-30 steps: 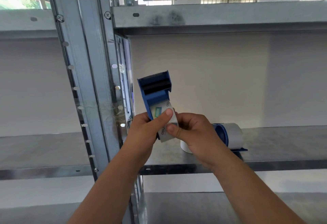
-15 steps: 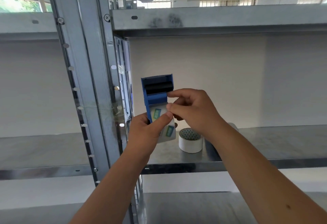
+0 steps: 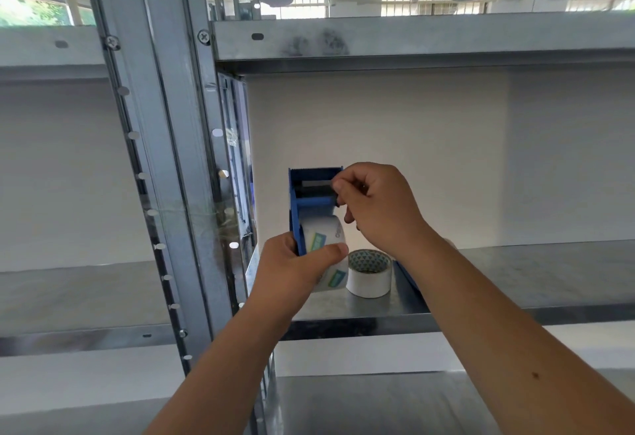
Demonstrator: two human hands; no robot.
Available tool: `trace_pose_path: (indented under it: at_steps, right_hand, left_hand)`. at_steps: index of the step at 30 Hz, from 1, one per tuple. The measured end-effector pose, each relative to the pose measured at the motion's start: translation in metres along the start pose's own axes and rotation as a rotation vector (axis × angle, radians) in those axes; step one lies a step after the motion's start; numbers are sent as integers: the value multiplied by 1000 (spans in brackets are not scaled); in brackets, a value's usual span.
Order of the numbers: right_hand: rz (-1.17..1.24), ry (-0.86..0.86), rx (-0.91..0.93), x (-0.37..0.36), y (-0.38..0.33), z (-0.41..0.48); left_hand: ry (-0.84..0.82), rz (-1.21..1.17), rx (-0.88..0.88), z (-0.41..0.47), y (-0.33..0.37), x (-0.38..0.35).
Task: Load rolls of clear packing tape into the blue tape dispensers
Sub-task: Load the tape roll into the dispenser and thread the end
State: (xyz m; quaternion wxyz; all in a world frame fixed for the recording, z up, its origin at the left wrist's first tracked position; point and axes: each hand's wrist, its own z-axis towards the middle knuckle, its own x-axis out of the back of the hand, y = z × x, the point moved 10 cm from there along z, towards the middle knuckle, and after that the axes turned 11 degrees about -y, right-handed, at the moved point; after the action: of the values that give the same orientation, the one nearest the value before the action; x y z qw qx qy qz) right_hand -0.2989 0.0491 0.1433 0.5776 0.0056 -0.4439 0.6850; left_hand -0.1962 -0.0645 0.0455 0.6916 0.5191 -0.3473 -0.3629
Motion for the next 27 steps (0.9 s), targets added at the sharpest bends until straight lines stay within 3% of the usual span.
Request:
trace_pose_path:
  at_steps: [13,27]
  right_hand:
    - [-307,64,5,1,-11,41]
    - [15,58,-242,-3,45,96]
  left_hand:
    - [-48,-62,181,-13,-8,-10]
    - [-206,-203,230,-36,-14,-16]
